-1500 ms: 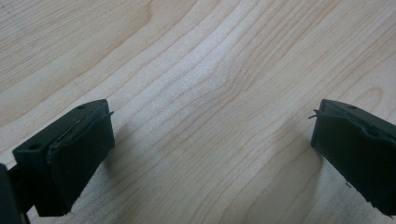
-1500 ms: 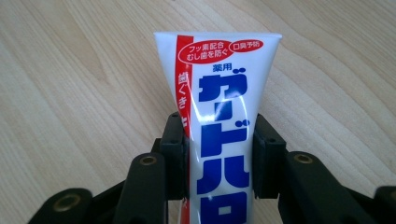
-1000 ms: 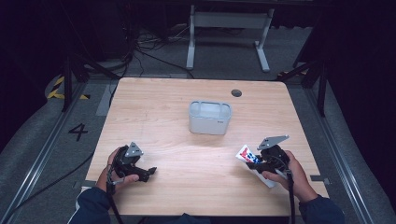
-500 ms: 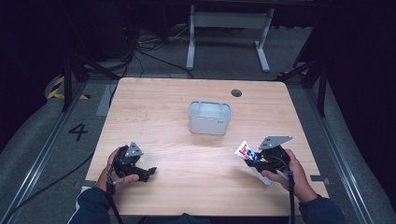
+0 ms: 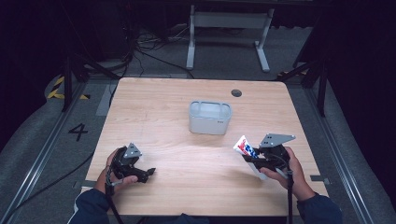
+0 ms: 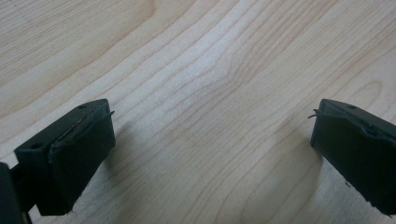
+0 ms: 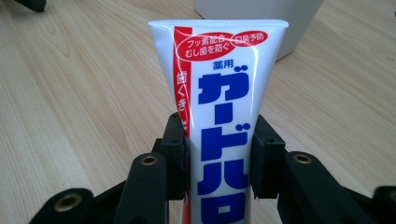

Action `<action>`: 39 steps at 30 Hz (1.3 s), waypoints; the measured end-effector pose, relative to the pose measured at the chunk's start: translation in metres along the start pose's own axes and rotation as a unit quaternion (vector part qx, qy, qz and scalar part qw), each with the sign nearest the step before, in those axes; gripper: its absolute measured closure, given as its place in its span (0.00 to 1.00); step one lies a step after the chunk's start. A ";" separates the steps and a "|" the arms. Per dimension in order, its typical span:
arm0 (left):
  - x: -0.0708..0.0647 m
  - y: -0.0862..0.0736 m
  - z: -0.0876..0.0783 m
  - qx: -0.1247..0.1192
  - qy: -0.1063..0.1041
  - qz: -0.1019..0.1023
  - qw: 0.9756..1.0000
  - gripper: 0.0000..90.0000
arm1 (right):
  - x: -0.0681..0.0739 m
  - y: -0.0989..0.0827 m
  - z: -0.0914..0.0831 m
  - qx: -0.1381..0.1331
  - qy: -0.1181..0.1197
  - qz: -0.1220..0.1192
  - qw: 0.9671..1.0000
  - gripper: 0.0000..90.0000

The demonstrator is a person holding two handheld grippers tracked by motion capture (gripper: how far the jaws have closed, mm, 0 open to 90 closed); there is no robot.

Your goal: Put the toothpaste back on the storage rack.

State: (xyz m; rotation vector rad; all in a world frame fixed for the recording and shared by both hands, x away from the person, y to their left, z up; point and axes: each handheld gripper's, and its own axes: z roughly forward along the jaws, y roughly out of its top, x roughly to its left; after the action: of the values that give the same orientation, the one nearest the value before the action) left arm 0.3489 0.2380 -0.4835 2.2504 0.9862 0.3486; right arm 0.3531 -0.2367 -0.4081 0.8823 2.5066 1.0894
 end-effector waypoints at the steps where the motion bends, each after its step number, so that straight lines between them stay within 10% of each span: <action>1: 0.001 -0.001 -0.001 0.001 0.002 0.004 1.000 0.00 | 0.000 0.001 0.000 -0.003 0.000 -0.002 1.000 0.72; 39: 0.001 -0.015 -0.013 0.000 0.020 -0.016 1.000 0.00 | 0.014 0.055 0.016 -0.131 -0.011 -0.022 0.991 0.72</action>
State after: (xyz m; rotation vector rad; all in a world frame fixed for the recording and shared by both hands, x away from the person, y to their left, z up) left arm 0.3353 0.2524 -0.4831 2.2338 1.0413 0.3798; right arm 0.3731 -0.1896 -0.3790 0.7575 2.2834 1.3471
